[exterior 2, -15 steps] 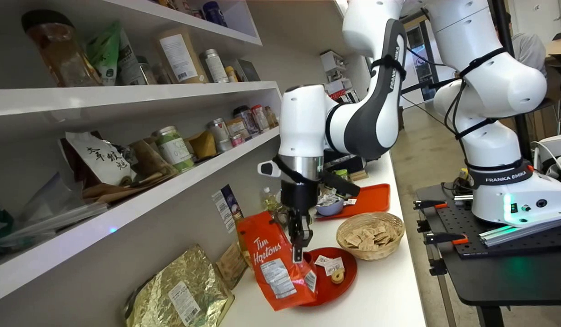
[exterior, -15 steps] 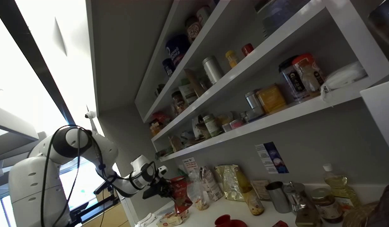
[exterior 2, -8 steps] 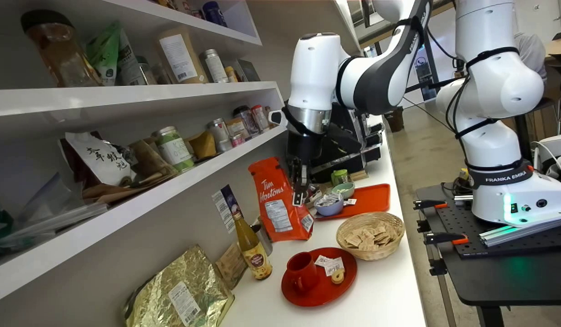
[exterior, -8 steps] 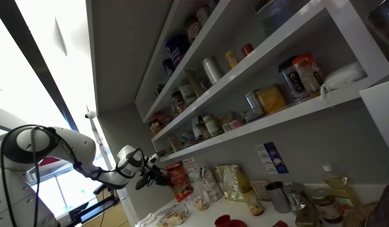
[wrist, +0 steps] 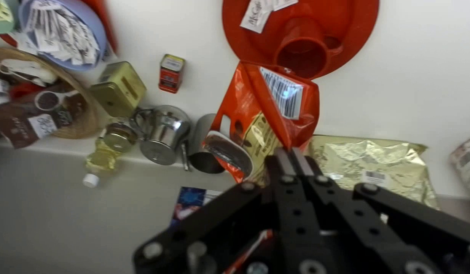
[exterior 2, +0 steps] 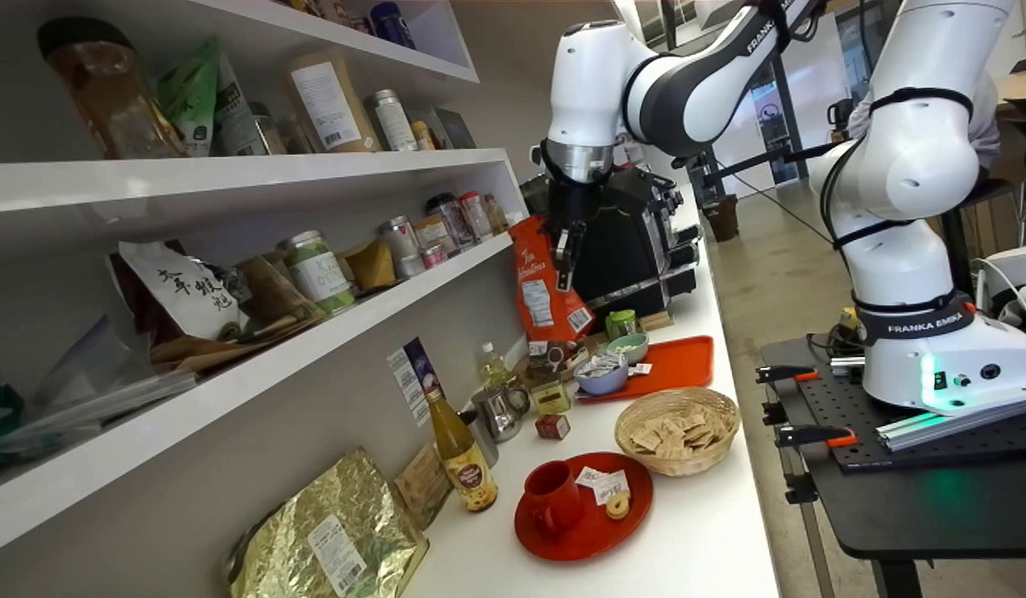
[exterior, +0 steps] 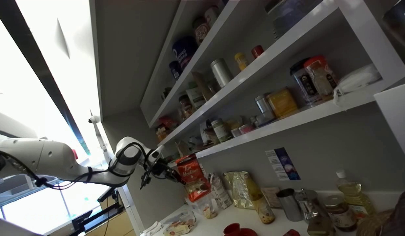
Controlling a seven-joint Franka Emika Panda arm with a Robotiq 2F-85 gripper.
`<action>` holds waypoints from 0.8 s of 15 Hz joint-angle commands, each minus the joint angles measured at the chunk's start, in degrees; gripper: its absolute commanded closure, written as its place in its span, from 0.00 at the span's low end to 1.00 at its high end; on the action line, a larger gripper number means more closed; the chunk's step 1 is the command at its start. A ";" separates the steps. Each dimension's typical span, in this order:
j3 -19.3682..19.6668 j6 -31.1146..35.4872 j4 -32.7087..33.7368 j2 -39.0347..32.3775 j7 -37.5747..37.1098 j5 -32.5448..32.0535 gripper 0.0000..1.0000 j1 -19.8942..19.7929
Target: Put the orange packet on the first bottom shelf
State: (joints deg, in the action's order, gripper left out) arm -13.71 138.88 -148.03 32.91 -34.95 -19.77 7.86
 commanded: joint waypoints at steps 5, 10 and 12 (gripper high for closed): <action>16.29 -6.19 2.60 4.84 21.82 5.75 0.99 -12.67; 28.29 -13.08 16.87 -5.65 40.32 10.56 0.99 -15.15; 30.10 -16.57 23.42 -10.68 45.23 12.00 0.99 -14.83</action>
State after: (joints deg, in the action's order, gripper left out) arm 14.64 127.83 -135.84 31.43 3.62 -11.09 -7.49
